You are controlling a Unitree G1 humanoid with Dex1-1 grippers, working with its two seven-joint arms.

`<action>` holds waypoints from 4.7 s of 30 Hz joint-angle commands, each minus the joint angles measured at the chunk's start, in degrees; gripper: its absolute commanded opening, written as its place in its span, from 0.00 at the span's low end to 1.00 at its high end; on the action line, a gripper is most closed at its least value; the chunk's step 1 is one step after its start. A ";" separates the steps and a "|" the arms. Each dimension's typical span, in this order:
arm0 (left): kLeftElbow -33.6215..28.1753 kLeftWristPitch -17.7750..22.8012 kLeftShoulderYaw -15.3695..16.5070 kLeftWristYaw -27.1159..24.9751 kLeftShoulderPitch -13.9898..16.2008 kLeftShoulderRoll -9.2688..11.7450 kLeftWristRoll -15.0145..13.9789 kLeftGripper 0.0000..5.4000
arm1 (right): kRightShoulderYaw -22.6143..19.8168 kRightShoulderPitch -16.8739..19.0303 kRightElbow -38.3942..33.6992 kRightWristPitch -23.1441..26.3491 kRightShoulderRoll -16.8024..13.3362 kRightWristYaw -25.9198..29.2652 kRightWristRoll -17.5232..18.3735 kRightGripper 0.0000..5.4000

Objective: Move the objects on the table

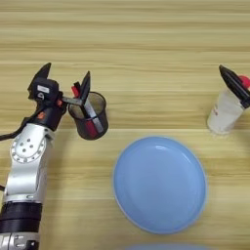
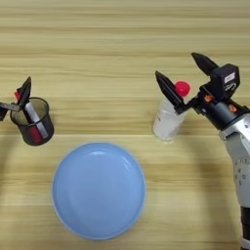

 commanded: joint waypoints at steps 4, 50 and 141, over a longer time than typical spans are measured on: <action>0.56 -0.33 0.38 -0.46 -0.57 0.52 -0.02 0.99 | 1.57 0.17 5.71 0.99 -1.63 1.34 -3.29 1.00; 1.44 -1.07 0.59 -0.95 -0.98 0.10 0.00 1.00 | 6.66 -4.54 10.12 6.11 -0.87 0.22 -8.89 0.58; 2.59 -2.56 0.54 -2.12 -2.24 -0.20 -0.26 1.00 | 8.98 -20.18 25.71 -14.59 10.09 -6.42 -16.58 1.00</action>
